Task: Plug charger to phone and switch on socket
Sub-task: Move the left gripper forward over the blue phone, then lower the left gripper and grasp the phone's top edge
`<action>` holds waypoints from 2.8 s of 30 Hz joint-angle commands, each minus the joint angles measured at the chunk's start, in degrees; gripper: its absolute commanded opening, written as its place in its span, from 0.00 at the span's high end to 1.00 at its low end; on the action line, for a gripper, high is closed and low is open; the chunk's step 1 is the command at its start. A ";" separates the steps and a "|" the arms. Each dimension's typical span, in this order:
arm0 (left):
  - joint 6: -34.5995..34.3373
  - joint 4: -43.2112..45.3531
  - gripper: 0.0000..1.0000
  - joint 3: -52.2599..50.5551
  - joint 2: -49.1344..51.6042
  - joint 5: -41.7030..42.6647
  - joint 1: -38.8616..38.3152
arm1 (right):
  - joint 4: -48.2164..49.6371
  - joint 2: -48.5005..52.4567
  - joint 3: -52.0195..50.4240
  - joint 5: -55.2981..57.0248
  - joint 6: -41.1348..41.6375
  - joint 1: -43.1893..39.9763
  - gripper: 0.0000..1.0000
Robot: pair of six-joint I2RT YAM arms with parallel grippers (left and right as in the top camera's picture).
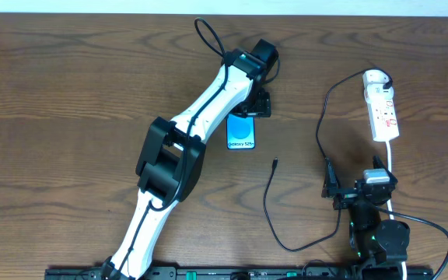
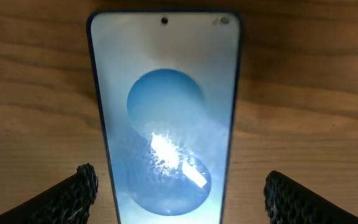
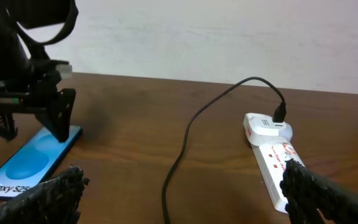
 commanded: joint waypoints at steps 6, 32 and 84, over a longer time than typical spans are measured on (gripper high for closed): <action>-0.96 0.79 0.12 -2.03 0.79 -1.33 0.17 | -0.22 -0.33 -0.13 0.28 -0.68 -0.02 0.01; -0.94 3.08 0.12 -2.10 4.61 -3.13 0.20 | -0.22 -0.33 -0.13 0.28 -0.68 -0.02 0.01; -0.94 0.94 0.27 -2.01 3.91 -1.62 0.26 | -0.22 -0.31 -0.13 0.26 -0.68 -0.02 0.01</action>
